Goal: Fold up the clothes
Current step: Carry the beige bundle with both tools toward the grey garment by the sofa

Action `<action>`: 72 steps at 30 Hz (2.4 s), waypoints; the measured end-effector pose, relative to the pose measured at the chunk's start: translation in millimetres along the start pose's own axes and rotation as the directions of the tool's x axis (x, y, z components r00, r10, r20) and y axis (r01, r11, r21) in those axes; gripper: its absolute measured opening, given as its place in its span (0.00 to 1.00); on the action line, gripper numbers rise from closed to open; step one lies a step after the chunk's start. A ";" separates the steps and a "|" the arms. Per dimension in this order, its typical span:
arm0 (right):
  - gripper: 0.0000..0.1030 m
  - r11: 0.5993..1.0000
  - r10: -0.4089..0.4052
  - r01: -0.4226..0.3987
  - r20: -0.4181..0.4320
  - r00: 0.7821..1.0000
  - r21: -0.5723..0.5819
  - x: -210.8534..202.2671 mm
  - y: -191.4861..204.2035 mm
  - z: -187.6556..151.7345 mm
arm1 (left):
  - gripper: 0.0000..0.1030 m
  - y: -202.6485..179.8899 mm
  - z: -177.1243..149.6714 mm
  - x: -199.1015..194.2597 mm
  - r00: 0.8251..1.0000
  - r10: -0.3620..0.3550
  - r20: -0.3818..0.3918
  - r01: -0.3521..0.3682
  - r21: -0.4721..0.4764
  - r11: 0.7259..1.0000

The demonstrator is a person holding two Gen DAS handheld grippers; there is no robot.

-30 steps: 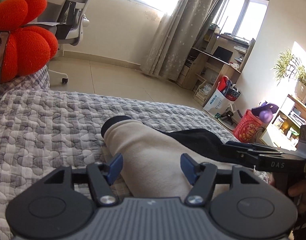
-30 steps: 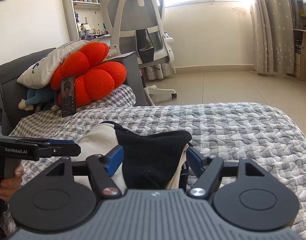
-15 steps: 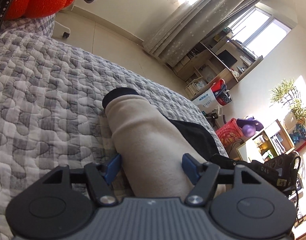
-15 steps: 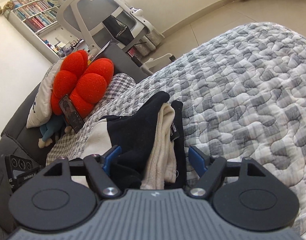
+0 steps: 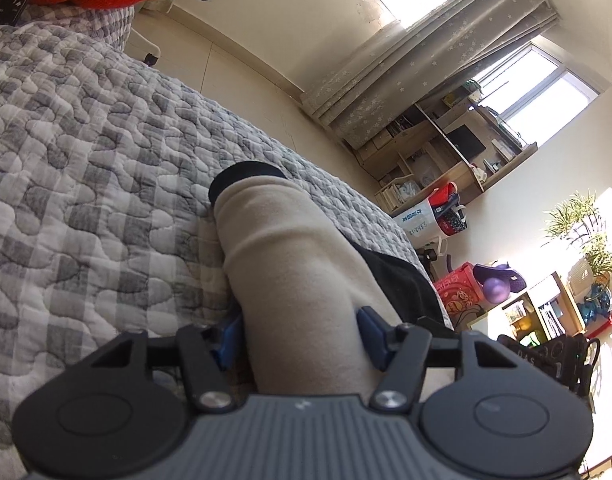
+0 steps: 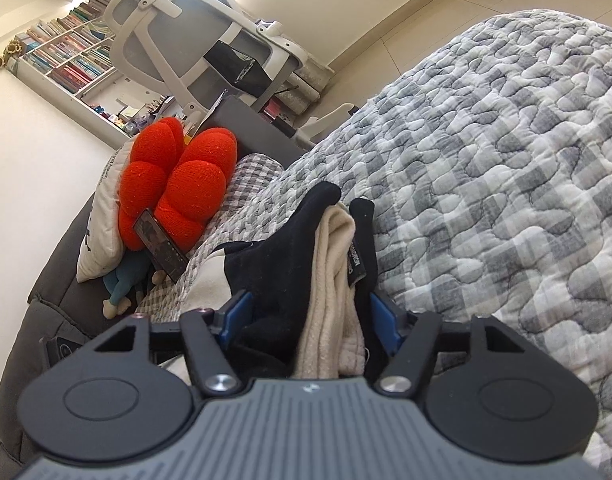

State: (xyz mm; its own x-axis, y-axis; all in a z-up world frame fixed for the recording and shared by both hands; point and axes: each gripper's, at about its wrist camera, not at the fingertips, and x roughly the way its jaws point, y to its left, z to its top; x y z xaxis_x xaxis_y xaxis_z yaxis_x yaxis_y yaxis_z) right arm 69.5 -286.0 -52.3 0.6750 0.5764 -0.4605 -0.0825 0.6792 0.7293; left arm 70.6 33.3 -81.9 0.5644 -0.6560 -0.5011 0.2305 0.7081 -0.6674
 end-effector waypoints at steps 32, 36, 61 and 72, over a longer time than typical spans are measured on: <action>0.50 0.993 0.070 -0.093 -0.267 0.961 -0.077 96.1 108.4 -58.6 | 0.48 72.3 -6.7 -145.3 0.973 0.227 0.047 -0.222 -0.093 0.971; 0.61 0.995 0.066 -0.085 -0.258 0.964 -0.061 90.6 102.7 -55.7 | 0.53 82.6 -7.8 -152.7 0.984 0.167 0.056 -0.159 -0.128 0.979; 0.44 0.953 0.236 -0.296 -0.449 0.862 -0.069 151.2 211.4 -104.5 | 0.39 98.5 -50.0 -282.4 0.877 0.318 0.361 -0.194 -0.340 0.920; 0.44 0.847 0.300 -0.510 -0.656 0.693 -0.152 218.8 329.7 -181.5 | 0.39 112.8 -104.3 -404.1 0.680 0.524 0.513 -0.239 -0.520 0.820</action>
State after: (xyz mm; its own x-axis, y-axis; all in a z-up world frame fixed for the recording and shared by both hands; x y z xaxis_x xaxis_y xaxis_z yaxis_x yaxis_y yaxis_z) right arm 56.9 146.5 -4.5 -0.0376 0.9009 -0.4323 -0.5250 0.3503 0.7757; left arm -214.1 351.0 -12.2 0.9110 0.0583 -0.4082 -0.3583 0.6019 -0.7137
